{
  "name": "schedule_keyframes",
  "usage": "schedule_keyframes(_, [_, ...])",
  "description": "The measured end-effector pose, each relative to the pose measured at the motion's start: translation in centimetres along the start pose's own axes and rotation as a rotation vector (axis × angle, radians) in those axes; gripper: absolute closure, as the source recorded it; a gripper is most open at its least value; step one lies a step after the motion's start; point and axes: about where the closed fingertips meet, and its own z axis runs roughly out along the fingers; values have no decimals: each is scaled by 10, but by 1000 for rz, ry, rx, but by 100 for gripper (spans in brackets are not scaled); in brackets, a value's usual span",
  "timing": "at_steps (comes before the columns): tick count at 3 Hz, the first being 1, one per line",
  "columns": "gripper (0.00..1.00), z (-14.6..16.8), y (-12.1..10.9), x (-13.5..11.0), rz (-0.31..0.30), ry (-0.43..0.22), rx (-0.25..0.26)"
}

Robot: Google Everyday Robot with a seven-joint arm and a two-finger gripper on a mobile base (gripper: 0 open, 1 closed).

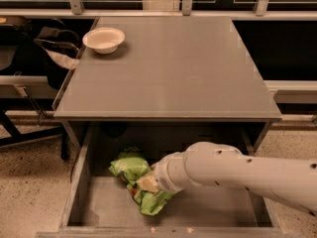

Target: Pick green rice chip bag from top drawer and place on counter

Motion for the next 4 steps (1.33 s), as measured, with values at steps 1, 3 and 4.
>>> schedule_keyframes(1, [100,-8,3,-9,-6,-9,-1])
schedule_keyframes(3, [100,-92,61,-37,-135,-110,-26])
schedule_keyframes(4, [100,-128,75,-43,-169,-143,7])
